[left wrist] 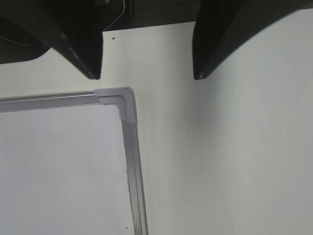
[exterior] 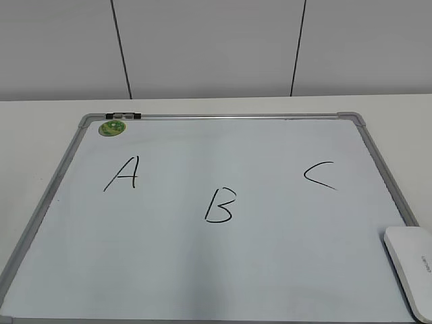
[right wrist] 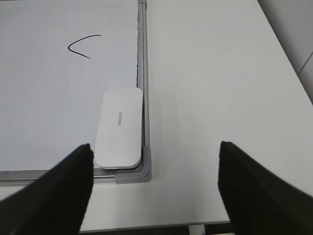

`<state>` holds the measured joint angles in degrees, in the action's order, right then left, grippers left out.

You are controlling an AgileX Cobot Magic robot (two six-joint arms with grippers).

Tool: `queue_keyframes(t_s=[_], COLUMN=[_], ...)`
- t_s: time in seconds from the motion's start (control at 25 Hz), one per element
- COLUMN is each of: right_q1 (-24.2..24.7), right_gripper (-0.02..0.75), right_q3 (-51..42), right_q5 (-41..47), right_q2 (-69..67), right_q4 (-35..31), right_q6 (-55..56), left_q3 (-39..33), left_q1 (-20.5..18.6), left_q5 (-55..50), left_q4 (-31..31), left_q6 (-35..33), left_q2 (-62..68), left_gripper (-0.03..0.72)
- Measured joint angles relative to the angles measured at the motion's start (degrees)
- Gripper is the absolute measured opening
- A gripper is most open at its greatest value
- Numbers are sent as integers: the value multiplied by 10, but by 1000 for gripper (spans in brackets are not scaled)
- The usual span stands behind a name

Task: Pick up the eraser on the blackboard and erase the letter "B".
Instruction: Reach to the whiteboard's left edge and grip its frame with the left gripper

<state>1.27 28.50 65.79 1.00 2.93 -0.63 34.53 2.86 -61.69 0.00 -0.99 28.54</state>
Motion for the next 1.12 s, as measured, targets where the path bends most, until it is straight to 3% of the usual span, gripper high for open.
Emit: queue_keyframes(t_s=[0.76,1.12], right_q1=[0,0], right_gripper=[588,587], right_q3=[0,0], right_q5=[0,0], right_q2=[0,0], right_q4=[0,0], right_q6=[0,0], left_q3=[254,339], left_q1=[0,0], left_q5=[35,35], left_q4=[-47,-53], left_q6=[0,0], left_q2=[451,587], left_gripper=[437,437])
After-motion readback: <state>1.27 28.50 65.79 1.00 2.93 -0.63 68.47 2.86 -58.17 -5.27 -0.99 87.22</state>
